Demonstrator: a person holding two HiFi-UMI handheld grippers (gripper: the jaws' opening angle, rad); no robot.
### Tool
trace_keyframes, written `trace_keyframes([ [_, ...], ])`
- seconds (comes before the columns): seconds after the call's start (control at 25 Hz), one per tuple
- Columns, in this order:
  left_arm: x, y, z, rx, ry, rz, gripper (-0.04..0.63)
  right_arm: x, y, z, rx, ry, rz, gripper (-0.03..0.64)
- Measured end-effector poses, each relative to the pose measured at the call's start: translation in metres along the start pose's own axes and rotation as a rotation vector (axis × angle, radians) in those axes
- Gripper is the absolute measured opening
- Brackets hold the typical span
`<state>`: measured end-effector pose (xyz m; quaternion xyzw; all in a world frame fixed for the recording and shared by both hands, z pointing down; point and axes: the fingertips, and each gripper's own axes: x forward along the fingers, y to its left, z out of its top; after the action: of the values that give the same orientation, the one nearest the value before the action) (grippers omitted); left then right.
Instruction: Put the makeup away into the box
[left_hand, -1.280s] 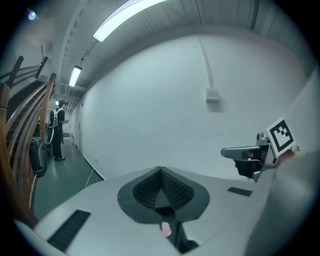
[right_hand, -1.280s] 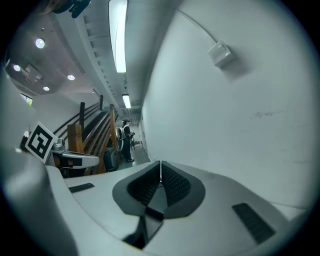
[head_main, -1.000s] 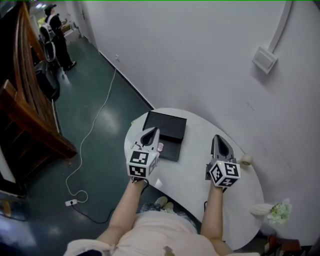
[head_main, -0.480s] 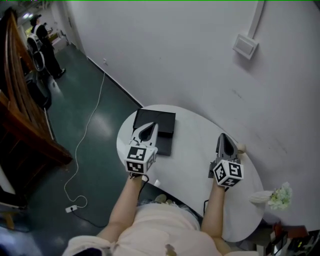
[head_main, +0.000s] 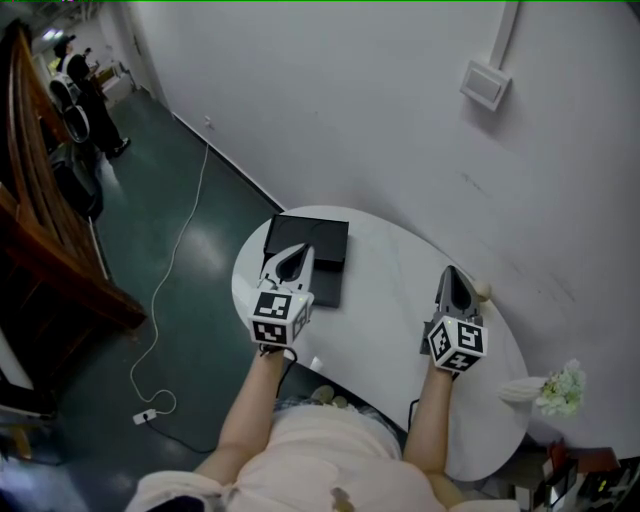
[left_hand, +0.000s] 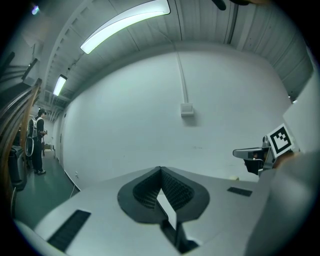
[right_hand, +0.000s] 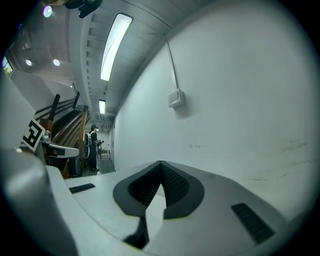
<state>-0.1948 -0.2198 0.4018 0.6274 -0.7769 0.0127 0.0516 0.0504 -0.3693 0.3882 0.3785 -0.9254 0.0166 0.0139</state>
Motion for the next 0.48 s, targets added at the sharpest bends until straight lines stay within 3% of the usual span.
trace_keyframes([
  [0.48,0.004,-0.003,-0.005,-0.017,0.017,-0.002,0.025,-0.003,-0.012,-0.011,0.002,0.031,-0.018,0.012],
])
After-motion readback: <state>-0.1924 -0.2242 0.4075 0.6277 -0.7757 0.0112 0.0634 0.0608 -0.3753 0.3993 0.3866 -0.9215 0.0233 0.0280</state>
